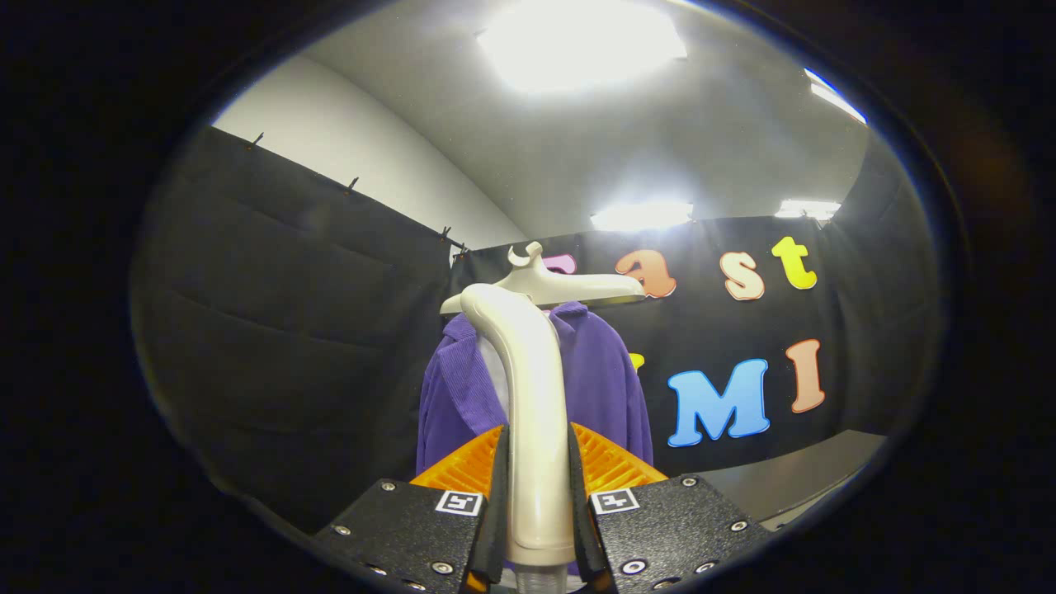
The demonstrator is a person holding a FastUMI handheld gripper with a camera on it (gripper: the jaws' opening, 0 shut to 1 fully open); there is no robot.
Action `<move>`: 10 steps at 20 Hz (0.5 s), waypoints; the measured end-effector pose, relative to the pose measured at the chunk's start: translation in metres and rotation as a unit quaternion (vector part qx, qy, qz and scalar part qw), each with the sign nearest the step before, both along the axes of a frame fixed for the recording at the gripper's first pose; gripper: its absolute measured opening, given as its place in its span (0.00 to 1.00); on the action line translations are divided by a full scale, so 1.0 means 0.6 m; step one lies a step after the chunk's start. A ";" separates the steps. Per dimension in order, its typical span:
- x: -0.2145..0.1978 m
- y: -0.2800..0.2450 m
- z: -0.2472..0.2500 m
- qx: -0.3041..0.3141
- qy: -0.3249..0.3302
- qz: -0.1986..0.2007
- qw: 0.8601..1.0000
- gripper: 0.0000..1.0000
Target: Iron the clothes twice with a garment steamer, once on the left side and once on the right side.
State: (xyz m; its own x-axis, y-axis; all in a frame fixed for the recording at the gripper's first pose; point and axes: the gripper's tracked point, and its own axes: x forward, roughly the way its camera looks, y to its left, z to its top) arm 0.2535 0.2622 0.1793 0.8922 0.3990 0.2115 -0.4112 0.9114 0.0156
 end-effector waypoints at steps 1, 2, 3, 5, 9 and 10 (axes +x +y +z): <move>0.011 0.017 0.004 0.001 -0.002 0.002 1.000 0.33; 0.025 0.034 0.006 -0.002 -0.001 0.004 1.000 0.33; 0.041 0.053 0.007 -0.006 -0.002 0.005 1.000 0.33; 0.066 0.091 0.000 -0.017 0.008 0.011 1.000 0.33; 0.099 0.144 -0.019 -0.053 0.018 0.020 0.998 0.33; 0.102 0.153 -0.034 -0.064 0.022 0.021 0.998 0.33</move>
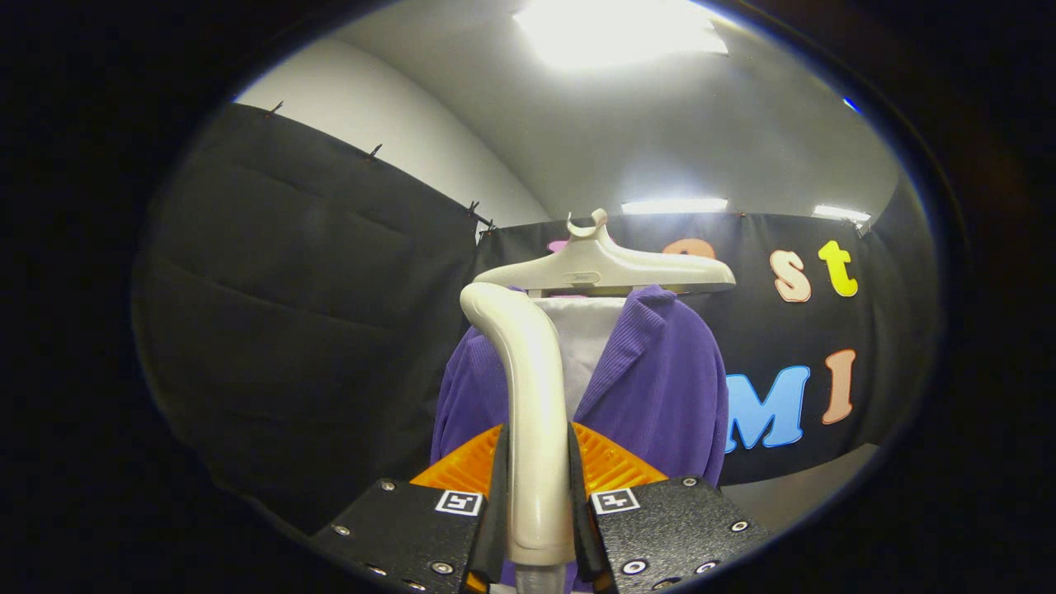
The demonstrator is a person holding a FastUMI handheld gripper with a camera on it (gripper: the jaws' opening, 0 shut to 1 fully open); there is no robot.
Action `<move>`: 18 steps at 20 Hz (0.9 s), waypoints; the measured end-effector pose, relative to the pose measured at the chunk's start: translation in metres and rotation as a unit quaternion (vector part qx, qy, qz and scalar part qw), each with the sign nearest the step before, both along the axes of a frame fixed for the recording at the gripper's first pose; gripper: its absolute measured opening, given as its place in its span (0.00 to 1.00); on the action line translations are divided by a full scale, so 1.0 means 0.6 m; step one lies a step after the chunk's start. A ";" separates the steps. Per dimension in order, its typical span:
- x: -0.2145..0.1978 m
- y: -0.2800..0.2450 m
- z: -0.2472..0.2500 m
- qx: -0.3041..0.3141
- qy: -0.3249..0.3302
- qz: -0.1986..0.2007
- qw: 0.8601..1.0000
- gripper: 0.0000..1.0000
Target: Iron the clothes twice with a garment steamer, once on the left side and once on the right side.
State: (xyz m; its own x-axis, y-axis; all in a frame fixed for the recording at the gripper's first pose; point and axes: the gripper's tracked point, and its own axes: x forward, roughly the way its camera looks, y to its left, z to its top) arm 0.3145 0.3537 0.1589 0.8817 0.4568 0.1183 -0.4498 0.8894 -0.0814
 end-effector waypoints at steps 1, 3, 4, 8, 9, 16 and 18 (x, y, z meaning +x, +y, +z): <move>0.005 0.007 -0.014 -0.011 0.003 0.001 1.000 0.33; 0.002 0.017 -0.059 -0.033 0.023 0.008 0.999 0.34; 0.003 0.018 -0.078 -0.038 0.031 0.009 0.999 0.34; -0.017 0.005 -0.147 -0.050 0.055 0.006 0.997 0.34; -0.023 0.000 -0.166 -0.056 0.063 0.005 0.996 0.34; -0.074 -0.032 -0.270 -0.089 0.106 0.005 0.990 0.34; -0.084 -0.041 -0.304 -0.102 0.121 0.003 0.987 0.34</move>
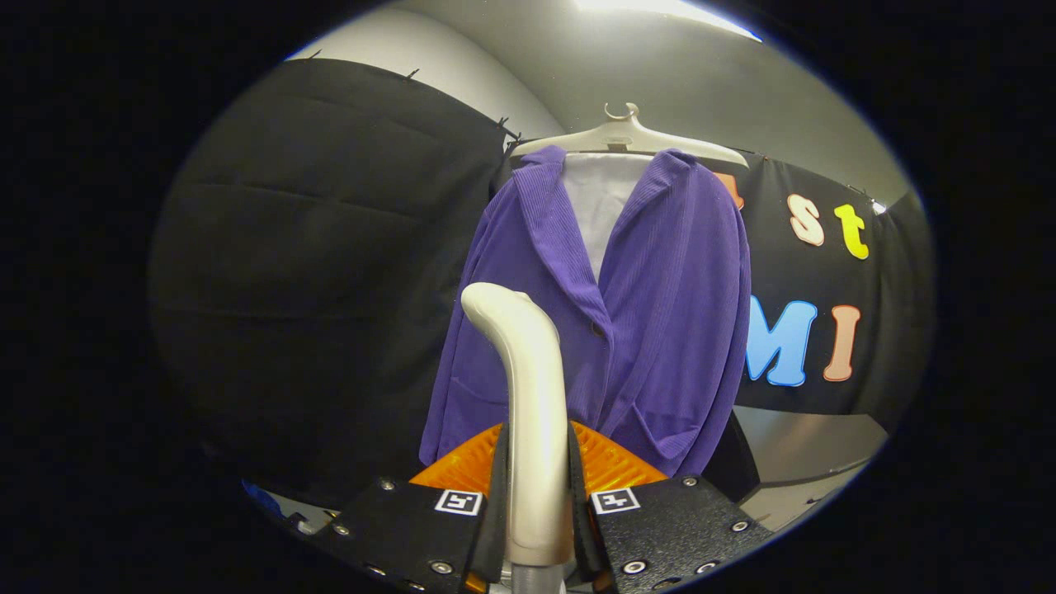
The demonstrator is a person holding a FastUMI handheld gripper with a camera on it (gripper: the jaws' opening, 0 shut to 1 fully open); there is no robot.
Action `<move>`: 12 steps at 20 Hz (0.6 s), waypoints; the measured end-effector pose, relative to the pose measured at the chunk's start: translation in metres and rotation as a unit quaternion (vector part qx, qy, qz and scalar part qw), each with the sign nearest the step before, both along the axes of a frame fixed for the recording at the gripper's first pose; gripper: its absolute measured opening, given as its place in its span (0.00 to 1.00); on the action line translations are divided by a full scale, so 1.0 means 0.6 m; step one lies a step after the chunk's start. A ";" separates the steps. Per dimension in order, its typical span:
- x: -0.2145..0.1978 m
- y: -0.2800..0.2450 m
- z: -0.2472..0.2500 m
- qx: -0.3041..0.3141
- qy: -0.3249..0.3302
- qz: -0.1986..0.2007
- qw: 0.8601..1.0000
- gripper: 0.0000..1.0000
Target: Iron the clothes twice with a garment steamer, once on the left side and once on the right side.
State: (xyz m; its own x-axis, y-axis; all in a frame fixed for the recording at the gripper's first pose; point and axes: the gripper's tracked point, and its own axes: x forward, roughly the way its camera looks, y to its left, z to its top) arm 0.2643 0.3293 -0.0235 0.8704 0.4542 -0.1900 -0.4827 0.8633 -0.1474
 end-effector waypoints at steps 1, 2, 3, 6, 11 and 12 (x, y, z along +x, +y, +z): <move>-0.004 -0.003 -0.018 -0.007 0.008 0.001 1.000 0.34; -0.010 -0.006 -0.036 -0.014 0.018 0.001 1.000 0.34; -0.013 -0.010 -0.054 -0.020 0.027 0.001 0.999 0.34; -0.021 -0.019 -0.107 -0.032 0.055 -0.004 0.998 0.34; -0.041 -0.018 -0.191 -0.050 0.098 -0.007 0.994 0.34; -0.046 -0.015 -0.210 -0.054 0.105 -0.004 0.993 0.34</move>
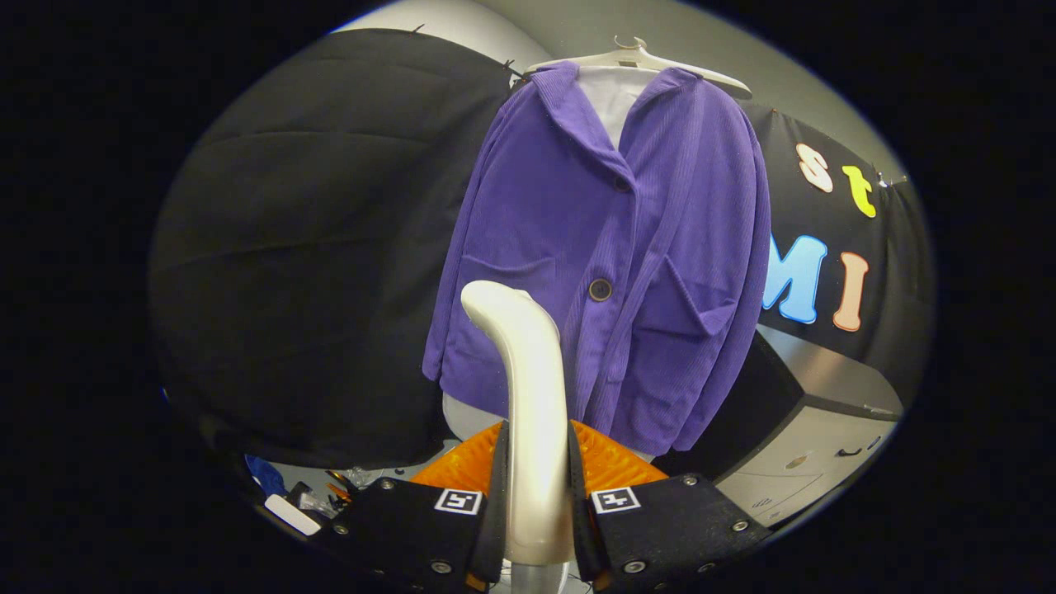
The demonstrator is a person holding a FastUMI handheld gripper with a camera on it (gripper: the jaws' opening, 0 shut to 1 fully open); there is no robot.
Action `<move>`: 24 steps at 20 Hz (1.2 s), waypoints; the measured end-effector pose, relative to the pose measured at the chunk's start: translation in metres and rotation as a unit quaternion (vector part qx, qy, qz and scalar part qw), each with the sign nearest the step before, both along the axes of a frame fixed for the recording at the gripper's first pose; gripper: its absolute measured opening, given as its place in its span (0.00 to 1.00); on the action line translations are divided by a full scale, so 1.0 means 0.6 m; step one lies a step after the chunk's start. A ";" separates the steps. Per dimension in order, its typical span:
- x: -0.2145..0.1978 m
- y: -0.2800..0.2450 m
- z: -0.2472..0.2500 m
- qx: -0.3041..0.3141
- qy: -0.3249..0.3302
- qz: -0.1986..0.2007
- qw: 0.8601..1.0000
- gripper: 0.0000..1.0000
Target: Iron the clothes twice with a garment steamer, once on the left side and once on the right side.
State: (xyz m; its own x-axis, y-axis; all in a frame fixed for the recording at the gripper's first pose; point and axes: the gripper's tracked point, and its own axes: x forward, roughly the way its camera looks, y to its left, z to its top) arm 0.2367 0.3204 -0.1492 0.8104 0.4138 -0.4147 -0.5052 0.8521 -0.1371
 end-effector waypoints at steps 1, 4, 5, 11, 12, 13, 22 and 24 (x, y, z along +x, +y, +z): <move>-0.005 0.001 -0.016 -0.006 0.007 0.002 1.000 0.34; -0.016 -0.006 -0.074 -0.021 0.030 -0.002 0.999 0.34; -0.018 -0.008 -0.090 -0.024 0.038 -0.004 0.999 0.34; -0.072 -0.045 -0.150 -0.035 0.073 -0.003 0.997 0.34; -0.083 -0.054 -0.152 -0.034 0.075 -0.004 0.997 0.34; -0.094 -0.064 -0.152 -0.034 0.078 -0.003 0.996 0.34; -0.175 -0.194 -0.026 0.079 0.033 -0.040 0.996 0.34; -0.187 -0.239 0.026 0.103 0.007 -0.059 0.993 0.34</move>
State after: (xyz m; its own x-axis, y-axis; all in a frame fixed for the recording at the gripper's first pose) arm 0.1245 0.1768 -0.1336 0.8529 0.3931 -0.3434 -0.4002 0.9149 0.0533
